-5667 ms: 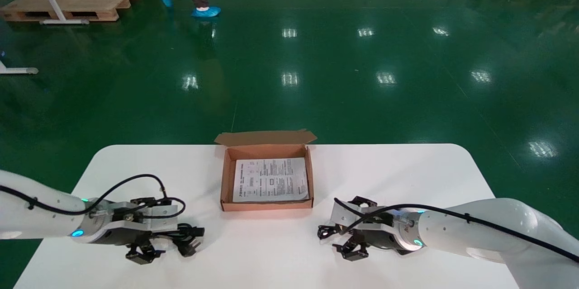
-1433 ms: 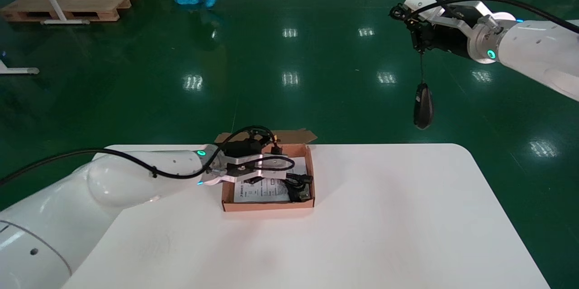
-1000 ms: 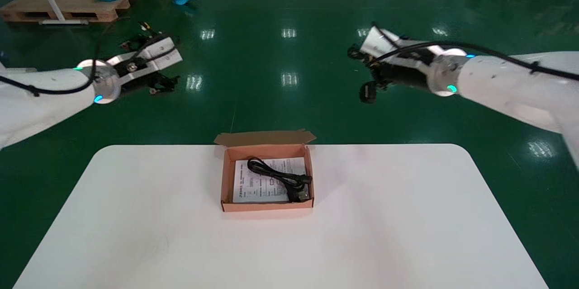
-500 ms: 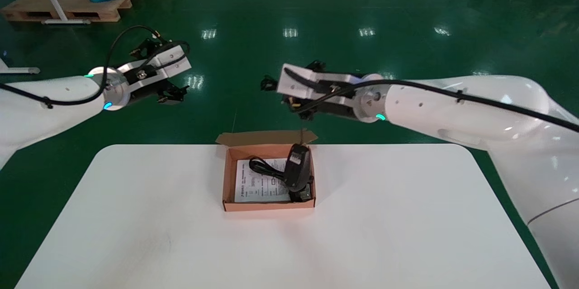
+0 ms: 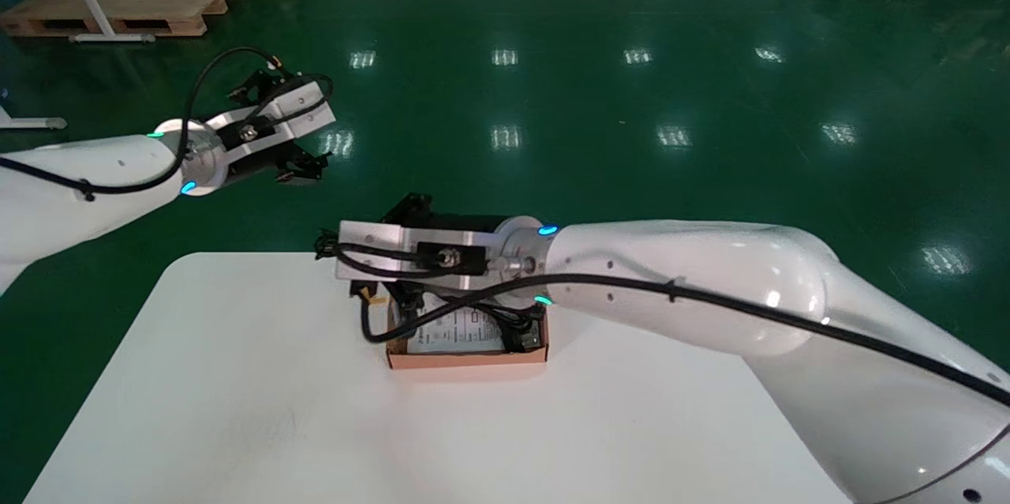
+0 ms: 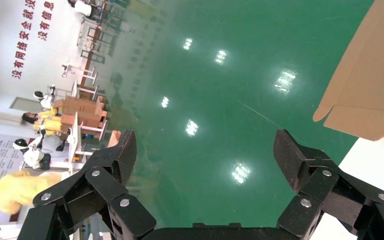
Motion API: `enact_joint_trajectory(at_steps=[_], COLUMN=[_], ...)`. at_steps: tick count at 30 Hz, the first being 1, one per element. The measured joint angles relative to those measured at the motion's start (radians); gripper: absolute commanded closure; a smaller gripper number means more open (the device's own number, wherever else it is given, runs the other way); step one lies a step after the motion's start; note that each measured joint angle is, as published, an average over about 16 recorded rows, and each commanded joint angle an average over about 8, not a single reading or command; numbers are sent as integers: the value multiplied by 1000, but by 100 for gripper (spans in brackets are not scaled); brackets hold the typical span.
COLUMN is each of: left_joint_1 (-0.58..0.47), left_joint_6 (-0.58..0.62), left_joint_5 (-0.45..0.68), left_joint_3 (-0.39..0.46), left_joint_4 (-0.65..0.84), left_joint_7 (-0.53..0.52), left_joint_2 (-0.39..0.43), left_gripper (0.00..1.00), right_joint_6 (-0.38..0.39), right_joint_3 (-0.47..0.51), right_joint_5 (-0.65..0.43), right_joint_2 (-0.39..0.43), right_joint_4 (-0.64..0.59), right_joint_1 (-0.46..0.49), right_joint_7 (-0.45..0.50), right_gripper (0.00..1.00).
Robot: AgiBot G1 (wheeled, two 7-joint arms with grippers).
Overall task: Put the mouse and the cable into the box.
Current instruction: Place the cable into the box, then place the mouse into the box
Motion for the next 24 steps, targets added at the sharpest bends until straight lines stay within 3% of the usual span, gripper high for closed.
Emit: enact_joint_trajectory(at_steps=[11, 24], left_joint_1=[9, 18], left_joint_6=[6, 16], left_joint_5=[65, 141], left_joint_3=[14, 23], left_joint_4=[-47, -98], left_joint_7=[-87, -182], left_joint_2=[-15, -31], left_gripper=[0, 0], right_joint_6=[97, 142], right_joint_3=[-158, -236], right_joint_5=[-50, -55], right_joint_2=[7, 10], right_joint_4=[53, 40], right_joint_1=[36, 69], right_joint_7=[189, 280], right_gripper=[100, 100])
